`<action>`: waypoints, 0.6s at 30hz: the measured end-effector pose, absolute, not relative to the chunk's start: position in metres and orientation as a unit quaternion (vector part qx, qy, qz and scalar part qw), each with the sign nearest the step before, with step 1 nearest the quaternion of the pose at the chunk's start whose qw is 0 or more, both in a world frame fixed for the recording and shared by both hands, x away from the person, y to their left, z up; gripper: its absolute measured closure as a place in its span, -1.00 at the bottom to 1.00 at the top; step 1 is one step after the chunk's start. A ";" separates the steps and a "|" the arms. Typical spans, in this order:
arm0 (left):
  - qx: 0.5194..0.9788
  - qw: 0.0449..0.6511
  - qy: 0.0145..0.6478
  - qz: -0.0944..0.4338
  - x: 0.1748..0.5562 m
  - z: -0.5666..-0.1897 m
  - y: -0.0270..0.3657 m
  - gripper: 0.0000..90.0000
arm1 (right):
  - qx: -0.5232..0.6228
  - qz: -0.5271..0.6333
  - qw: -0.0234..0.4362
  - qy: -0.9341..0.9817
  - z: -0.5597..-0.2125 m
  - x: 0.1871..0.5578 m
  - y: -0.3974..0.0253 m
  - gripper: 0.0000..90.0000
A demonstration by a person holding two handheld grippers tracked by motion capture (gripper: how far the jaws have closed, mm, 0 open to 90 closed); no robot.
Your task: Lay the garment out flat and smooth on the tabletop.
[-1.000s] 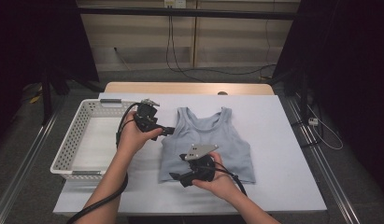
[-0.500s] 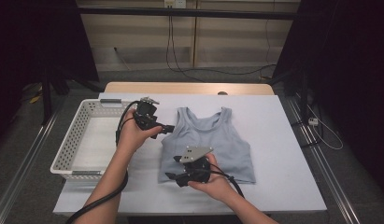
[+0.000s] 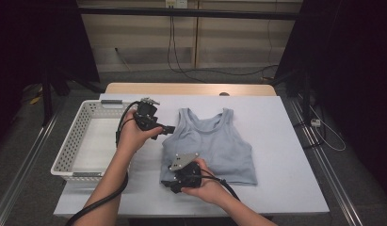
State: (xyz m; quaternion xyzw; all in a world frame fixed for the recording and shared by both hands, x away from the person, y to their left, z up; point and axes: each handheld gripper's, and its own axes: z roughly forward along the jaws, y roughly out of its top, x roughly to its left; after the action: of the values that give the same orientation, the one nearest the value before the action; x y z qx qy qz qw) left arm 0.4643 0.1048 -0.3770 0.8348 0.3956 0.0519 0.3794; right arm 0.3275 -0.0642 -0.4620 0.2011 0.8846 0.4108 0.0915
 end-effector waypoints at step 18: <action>0.837 0.378 0.393 0.053 0.463 -0.375 0.104 -0.76 | 0.223 0.406 0.093 0.881 -0.462 0.328 -0.064 0.20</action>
State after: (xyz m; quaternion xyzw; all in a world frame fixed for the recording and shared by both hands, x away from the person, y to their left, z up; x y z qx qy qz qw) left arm 0.4633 0.1039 -0.3754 0.8366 0.3931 0.0527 0.3779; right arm 0.3282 -0.0642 -0.4620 0.2233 0.8813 0.4060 0.0927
